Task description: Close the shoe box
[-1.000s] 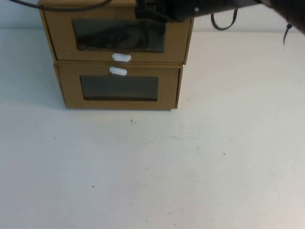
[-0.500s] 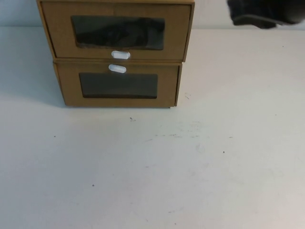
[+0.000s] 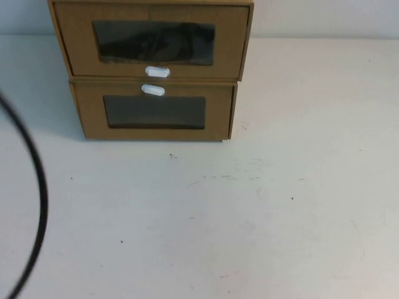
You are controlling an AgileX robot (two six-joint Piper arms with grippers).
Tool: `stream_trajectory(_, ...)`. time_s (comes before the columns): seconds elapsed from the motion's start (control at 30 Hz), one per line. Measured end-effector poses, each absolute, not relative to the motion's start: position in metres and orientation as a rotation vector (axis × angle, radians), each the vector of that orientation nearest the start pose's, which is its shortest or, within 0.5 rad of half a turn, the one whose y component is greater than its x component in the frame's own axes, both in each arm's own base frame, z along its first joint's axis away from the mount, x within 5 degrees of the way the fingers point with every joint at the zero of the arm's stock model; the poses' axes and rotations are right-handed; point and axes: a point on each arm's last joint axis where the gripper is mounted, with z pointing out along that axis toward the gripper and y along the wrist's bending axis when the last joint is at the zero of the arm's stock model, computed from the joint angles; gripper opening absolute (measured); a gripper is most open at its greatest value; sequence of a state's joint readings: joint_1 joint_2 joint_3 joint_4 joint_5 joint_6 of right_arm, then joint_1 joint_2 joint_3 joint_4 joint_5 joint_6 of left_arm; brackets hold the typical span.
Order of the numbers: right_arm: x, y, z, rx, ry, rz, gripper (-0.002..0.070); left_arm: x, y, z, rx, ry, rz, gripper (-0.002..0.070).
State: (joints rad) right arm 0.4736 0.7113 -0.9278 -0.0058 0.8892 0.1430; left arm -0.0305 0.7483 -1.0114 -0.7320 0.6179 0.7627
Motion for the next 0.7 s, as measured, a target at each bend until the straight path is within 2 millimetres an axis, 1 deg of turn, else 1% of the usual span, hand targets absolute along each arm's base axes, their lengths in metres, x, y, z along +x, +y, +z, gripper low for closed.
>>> stream_trajectory(0.1,0.093,0.047,0.366,-0.335,2.132,0.365,-0.0011,0.099,-0.035,0.406,0.379,1.596,-0.234,-0.0005)
stream_trajectory(0.2,0.083,0.042,0.352,-0.295,2.075,0.399,-0.0011,0.079,-0.031,0.374,0.366,1.566,-0.181,-0.0005)
stream_trajectory(0.27,0.079,0.04,0.343,-0.275,2.011,0.421,-0.0011,0.069,-0.029,0.353,0.352,1.553,-0.159,-0.0005)
stream_trajectory(0.37,0.077,0.039,0.331,-0.25,1.918,0.456,-0.0011,0.054,-0.024,0.332,0.308,1.487,-0.12,-0.0005)
stream_trajectory(0.5,0.084,0.042,0.31,-0.201,1.814,0.508,-0.0011,0.046,-0.017,0.306,0.238,1.418,-0.053,-0.0005)
stream_trajectory(0.7,0.09,0.046,0.278,-0.151,1.675,0.582,-0.0011,0.057,-0.012,0.262,0.148,1.495,-0.074,-0.0005)
